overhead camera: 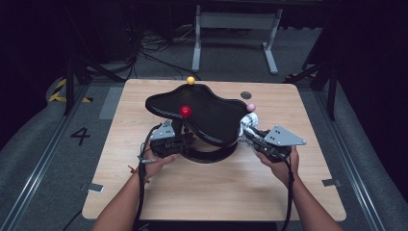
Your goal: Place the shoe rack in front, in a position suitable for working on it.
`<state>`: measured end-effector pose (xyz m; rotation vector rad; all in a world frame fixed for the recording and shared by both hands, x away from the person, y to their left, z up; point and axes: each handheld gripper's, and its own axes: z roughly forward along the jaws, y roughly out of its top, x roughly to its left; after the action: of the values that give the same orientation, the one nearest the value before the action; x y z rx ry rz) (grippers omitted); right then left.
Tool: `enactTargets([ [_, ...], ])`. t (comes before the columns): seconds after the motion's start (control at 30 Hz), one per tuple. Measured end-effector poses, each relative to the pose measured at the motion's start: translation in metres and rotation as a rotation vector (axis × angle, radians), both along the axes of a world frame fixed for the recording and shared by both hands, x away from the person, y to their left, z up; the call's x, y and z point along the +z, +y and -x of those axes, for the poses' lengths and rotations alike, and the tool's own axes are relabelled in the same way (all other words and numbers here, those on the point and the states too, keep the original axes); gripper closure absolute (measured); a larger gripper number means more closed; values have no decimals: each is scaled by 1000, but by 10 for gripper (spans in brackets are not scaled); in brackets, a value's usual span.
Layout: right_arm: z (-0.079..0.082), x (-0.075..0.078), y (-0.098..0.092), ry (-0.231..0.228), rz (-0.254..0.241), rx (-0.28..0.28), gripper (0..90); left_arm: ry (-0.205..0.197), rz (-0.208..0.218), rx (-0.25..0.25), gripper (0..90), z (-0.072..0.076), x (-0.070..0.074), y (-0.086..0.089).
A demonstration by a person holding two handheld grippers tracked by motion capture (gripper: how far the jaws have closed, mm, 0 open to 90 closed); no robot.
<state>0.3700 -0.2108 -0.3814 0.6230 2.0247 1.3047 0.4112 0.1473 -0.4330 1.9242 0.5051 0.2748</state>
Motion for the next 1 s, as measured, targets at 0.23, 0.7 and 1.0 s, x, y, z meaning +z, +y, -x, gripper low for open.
enactTargets([
  [0.23,3,3,1,4,-4,9,811,-7,3,5,749,1,-1,-1],
  [0.7,35,18,7,-25,-14,86,810,-7,-1,11,749,1,0,-1],
  [1.0,49,25,12,-46,-3,133,807,-9,-2,16,749,2,0,0],
])
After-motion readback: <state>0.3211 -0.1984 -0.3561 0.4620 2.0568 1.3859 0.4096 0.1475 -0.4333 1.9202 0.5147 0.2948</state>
